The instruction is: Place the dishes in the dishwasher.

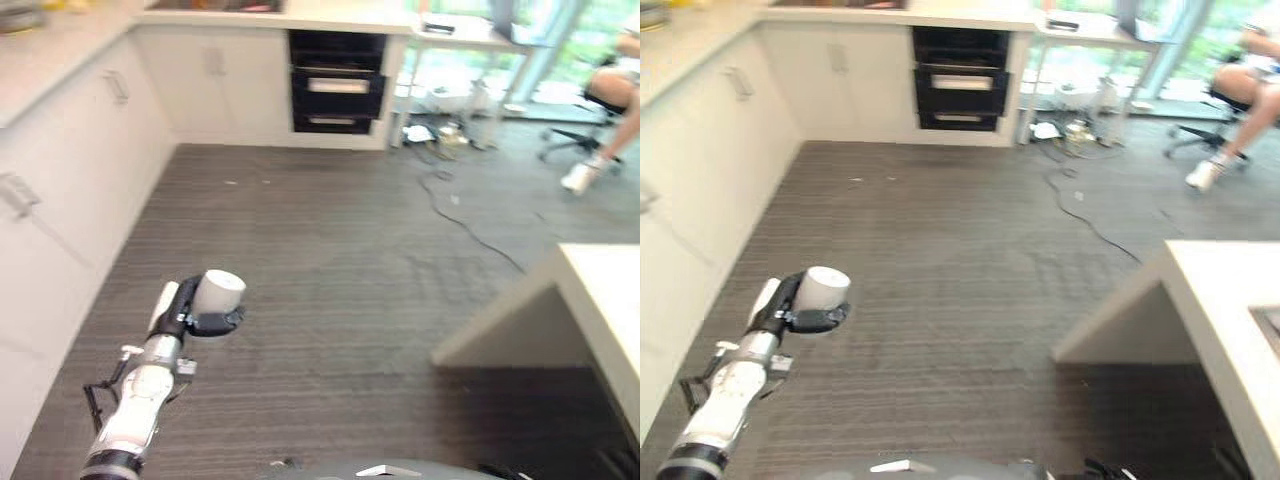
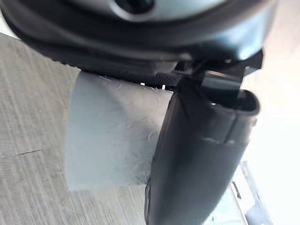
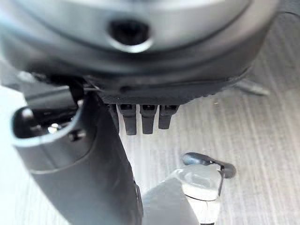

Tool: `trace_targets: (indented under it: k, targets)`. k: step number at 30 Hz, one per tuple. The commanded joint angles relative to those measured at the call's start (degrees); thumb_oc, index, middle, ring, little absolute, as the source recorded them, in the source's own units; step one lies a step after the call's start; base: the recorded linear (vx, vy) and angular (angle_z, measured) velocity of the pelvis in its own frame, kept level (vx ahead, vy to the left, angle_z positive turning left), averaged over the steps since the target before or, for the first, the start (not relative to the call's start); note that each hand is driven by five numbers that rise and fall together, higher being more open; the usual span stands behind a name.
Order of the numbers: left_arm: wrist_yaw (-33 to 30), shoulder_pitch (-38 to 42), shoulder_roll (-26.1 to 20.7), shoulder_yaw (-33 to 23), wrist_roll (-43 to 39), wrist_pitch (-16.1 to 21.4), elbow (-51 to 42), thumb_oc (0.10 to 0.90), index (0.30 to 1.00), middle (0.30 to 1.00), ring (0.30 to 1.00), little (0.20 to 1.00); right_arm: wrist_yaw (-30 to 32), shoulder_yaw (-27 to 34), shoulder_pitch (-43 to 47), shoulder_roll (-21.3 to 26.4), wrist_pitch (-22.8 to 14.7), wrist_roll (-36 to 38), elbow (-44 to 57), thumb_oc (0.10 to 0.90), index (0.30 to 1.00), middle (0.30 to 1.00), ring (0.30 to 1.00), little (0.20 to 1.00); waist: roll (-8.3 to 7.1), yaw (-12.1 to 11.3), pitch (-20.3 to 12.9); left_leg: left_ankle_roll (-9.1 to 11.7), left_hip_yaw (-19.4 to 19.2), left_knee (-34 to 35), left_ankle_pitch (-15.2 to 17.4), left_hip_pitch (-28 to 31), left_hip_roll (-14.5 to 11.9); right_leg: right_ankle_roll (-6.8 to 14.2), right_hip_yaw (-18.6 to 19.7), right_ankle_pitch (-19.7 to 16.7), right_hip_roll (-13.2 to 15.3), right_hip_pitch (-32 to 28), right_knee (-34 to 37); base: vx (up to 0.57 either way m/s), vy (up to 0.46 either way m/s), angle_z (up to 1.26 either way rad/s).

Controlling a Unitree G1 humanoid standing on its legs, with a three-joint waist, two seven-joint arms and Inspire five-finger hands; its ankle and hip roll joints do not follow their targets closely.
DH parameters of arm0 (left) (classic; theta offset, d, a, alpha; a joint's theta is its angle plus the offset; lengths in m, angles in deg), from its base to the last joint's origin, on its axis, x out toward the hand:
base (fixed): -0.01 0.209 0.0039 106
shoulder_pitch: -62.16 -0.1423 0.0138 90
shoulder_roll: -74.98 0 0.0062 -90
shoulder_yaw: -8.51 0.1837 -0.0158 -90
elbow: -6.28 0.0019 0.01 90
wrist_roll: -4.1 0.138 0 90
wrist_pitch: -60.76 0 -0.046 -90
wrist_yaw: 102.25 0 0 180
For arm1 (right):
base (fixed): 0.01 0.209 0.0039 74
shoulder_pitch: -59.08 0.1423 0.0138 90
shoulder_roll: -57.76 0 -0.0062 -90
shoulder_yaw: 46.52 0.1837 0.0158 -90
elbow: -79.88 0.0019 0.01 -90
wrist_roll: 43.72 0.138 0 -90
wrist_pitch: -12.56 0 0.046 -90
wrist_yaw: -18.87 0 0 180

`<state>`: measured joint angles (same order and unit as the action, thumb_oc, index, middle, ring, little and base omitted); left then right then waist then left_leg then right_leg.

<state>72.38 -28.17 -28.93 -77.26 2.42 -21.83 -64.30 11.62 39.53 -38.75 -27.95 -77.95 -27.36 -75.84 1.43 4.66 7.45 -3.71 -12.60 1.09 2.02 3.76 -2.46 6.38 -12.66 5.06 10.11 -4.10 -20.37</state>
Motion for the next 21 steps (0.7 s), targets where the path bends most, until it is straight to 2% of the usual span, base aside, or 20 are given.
trace_targets:
  k: [1,2,3,4,5,6,7,8,9,11,15,21]
  targets:
    - [-1.71,7.91,-4.28,0.57,-0.54,5.78,-7.34,0.400,0.300,0.300,0.300,0.300,-0.63,-0.95,6.19,-2.04,-1.97,5.48,1.64,0.800,0.900,0.900,0.900,0.900,-2.66,1.09,-0.88,5.71,0.74,3.42,-1.76,2.17,-2.74,1.99,5.69,-3.59,0.35,6.42,8.13,0.14,-0.052,1.54]
    - [-1.48,10.70,-3.18,3.76,-0.14,5.10,-7.39,0.400,0.300,0.300,0.300,0.300,-0.57,-1.54,6.94,-2.62,-2.20,7.36,5.54,0.800,0.900,0.900,0.900,0.900,-3.89,1.61,-0.24,5.77,3.29,2.51,-1.32,2.22,-1.84,2.71,7.97,-3.50,-0.77,5.61,11.26,0.07,-0.045,1.38]
    - [-1.49,10.86,-3.19,3.88,-0.14,5.07,-7.35,0.400,0.300,0.300,0.300,0.300,-0.51,-1.41,6.90,-2.67,-2.10,7.34,5.67,0.800,0.900,0.900,0.900,0.900,-3.94,1.70,-0.14,5.77,3.50,2.40,-1.29,2.18,-1.81,2.73,7.75,-3.50,-0.71,5.43,11.35,0.12,-0.089,1.33]
    - [-1.48,11.29,-2.84,4.20,0.39,5.12,-7.03,0.400,0.300,0.300,0.300,0.300,-1.14,-1.95,6.11,-2.70,-2.43,6.80,7.50,0.800,0.900,0.900,0.900,0.900,-4.49,1.74,-0.01,5.77,4.09,2.29,-1.19,2.61,-1.64,2.95,7.21,-5.42,-0.16,5.66,10.34,0.07,-0.121,1.23]
    - [-1.47,11.76,-2.64,4.83,1.00,5.34,-6.68,0.400,0.300,0.300,0.300,0.300,-1.36,-3.06,5.11,-2.71,-2.65,6.09,9.88,0.800,0.900,0.900,0.900,0.900,-5.03,1.11,-0.29,6.02,4.45,2.02,-1.26,2.32,-1.71,2.64,5.71,-4.53,0.06,4.57,11.80,0.14,-0.257,1.37]
    - [-0.45,10.52,-1.83,4.29,0.89,5.50,-7.11,0.400,0.300,0.300,0.300,0.300,-1.71,-4.30,4.05,-2.90,-2.57,4.50,10.45,0.800,0.900,0.900,0.900,0.900,-5.50,0.24,-1.16,6.83,4.93,1.53,-1.25,2.07,-1.74,2.44,1.61,-4.49,0.59,0.32,16.62,0.10,-0.211,0.96]
    - [-0.42,10.41,-1.86,4.22,0.89,5.44,-7.22,0.400,0.300,0.300,0.300,0.300,-1.71,-4.34,4.02,-2.92,-2.57,4.48,10.48,0.800,0.900,0.900,0.900,0.900,-5.53,0.50,-1.23,6.81,5.16,1.50,-1.44,1.90,-1.71,2.42,1.33,-4.86,0.58,0.11,17.12,0.20,-0.191,0.95]
    - [0.94,9.45,-0.48,5.34,0.04,5.44,-8.21,0.400,0.300,0.300,0.300,0.300,2.13,-5.03,8.65,-4.70,-2.08,3.50,4.91,0.800,0.900,0.900,0.900,0.900,-4.67,-1.46,-2.73,7.44,5.26,1.47,-1.61,1.90,-1.60,2.49,-1.37,-5.35,0.52,-2.47,20.95,0.12,-0.056,0.70]
    - [0.96,9.62,-0.54,5.32,0.02,5.39,-8.24,0.400,0.300,0.300,0.300,0.300,2.19,-4.99,9.14,-4.83,-2.32,3.51,4.38,0.800,0.900,0.900,0.900,0.900,-4.71,-1.40,-2.50,7.46,5.37,1.46,-1.57,1.96,-1.61,2.49,-1.53,-5.52,0.46,-2.79,21.34,0.21,-0.069,0.58]
    - [0.28,7.06,-0.07,3.61,-0.68,5.69,-8.03,0.400,0.300,0.300,0.300,0.300,0.52,-4.22,6.47,-5.85,-3.21,2.07,-0.21,0.800,0.900,0.900,0.900,0.900,-3.26,-0.92,-3.25,7.78,3.97,2.10,-1.77,2.80,-1.75,2.73,-0.88,-6.01,-0.53,-4.55,25.37,0.11,-0.024,0.16]
    - [-1.18,6.27,-0.50,3.45,0.95,5.88,-8.15,0.400,0.300,0.300,0.300,0.300,1.10,-4.60,7.19,-5.34,-4.02,1.61,-0.24,0.800,0.900,0.900,0.900,0.900,-2.73,-0.71,-3.13,7.99,3.07,3.03,-1.77,4.22,-1.98,2.16,0.77,-5.97,-0.76,-4.44,25.37,0.07,-0.016,-0.38]
    - [-3.24,6.23,-0.43,2.64,2.85,7.04,-10.25,0.400,0.300,0.300,0.300,0.300,1.50,-5.32,7.01,-3.83,-6.12,1.80,6.57,0.800,0.900,0.900,0.900,0.900,-2.54,0.78,-3.89,7.64,0.68,3.50,-0.60,6.41,-1.86,2.24,3.25,-6.16,-0.90,-3.63,25.37,0.03,-0.013,-0.35]
